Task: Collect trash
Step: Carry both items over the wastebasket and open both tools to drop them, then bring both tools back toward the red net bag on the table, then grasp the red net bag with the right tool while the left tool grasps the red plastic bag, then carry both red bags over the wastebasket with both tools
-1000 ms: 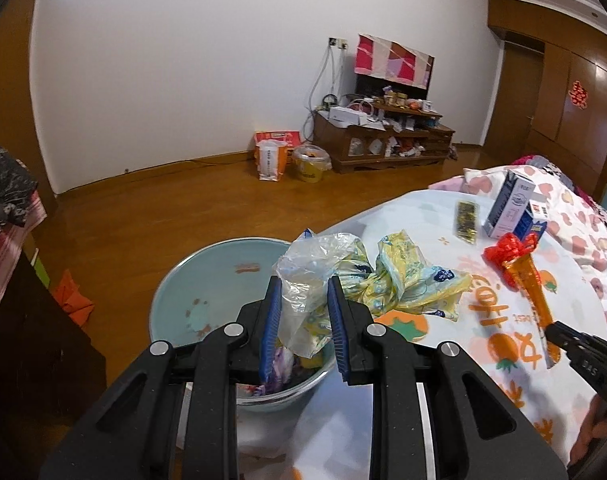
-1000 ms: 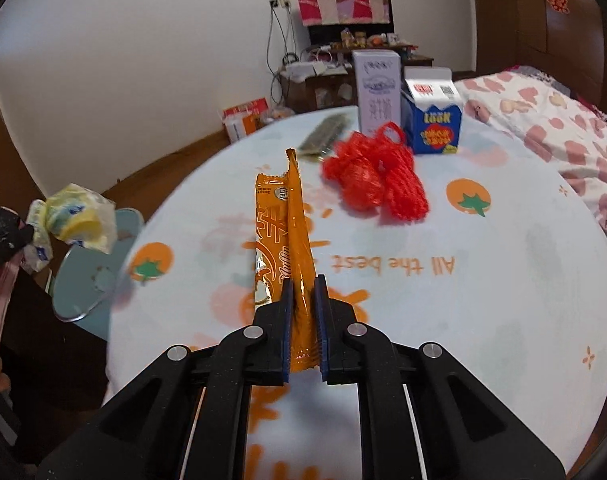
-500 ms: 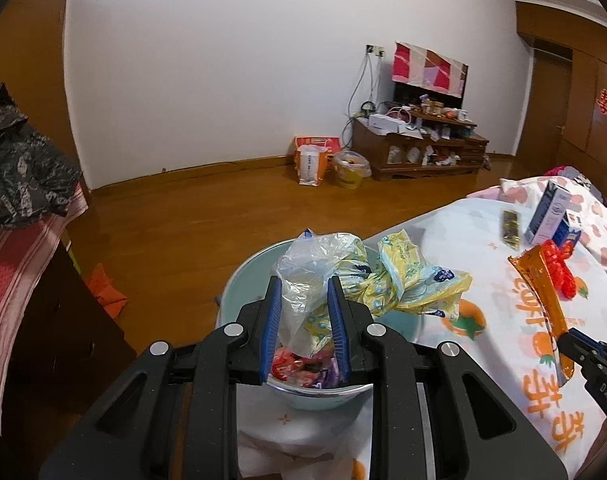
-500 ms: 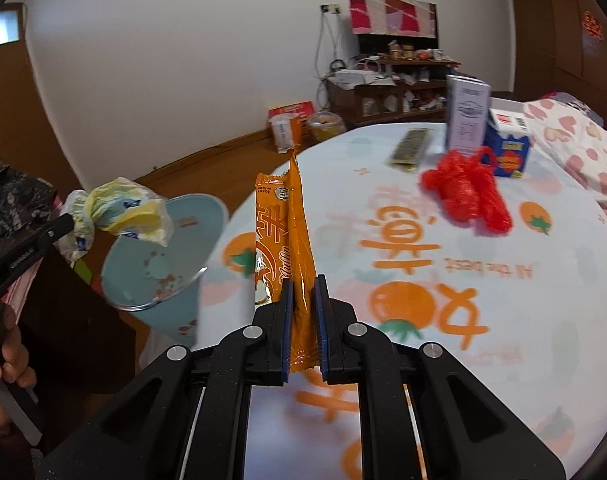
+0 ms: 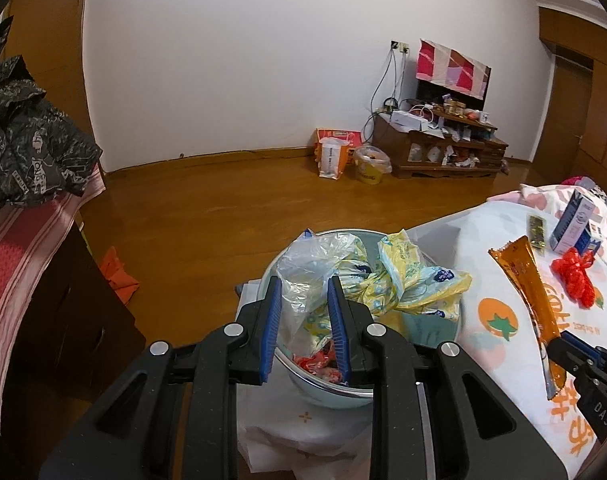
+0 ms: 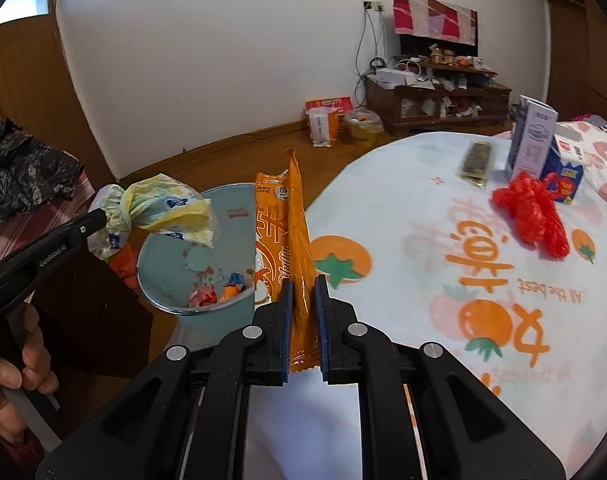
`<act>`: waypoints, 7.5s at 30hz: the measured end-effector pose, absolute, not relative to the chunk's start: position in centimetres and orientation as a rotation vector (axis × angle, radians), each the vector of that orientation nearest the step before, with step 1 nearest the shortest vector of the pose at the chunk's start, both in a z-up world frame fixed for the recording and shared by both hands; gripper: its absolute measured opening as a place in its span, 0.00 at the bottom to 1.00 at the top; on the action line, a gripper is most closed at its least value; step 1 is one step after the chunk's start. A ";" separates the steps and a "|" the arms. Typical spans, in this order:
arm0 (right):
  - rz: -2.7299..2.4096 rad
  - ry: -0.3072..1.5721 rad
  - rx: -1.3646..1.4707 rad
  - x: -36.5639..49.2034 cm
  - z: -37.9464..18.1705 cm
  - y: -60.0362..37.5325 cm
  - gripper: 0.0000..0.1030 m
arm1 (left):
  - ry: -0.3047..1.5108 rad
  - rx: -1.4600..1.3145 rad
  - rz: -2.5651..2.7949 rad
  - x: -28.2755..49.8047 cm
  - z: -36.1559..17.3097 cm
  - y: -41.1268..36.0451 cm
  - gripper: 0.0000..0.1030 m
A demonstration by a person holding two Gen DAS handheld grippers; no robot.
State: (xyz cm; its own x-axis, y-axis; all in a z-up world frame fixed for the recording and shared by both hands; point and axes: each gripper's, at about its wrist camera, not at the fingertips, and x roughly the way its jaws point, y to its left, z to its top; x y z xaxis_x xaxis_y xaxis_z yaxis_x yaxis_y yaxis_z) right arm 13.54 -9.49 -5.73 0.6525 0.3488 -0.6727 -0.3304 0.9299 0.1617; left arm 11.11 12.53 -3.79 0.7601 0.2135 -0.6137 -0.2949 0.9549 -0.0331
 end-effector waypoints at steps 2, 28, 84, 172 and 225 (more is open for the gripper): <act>0.394 0.772 0.023 13.8 -5.8 -8.8 0.11 | 0.654 -0.136 0.289 11.2 -4.0 13.0 0.23; 0.397 0.826 -0.041 19.3 -8.0 -2.6 0.12 | 0.725 -0.112 0.344 15.1 -6.4 13.8 0.23; 0.151 0.736 0.094 15.2 -7.0 -13.4 0.94 | 0.787 0.038 0.339 13.3 -6.1 6.2 0.94; -0.198 0.760 0.101 24.1 -8.1 -42.3 0.09 | 0.803 0.149 -0.155 29.5 -9.2 -25.5 0.69; 0.099 0.696 0.018 13.1 -4.7 -22.1 0.09 | 0.735 0.113 -0.060 11.9 -3.7 -4.7 0.04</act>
State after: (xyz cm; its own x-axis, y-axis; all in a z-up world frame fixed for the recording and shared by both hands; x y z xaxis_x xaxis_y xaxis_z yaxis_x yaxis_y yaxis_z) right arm 13.10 -22.09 -4.73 0.7631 0.0969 -0.6390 -0.0846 0.9952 0.0499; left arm 11.90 -4.72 -3.68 0.7404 -0.0149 -0.6720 0.0940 0.9922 0.0815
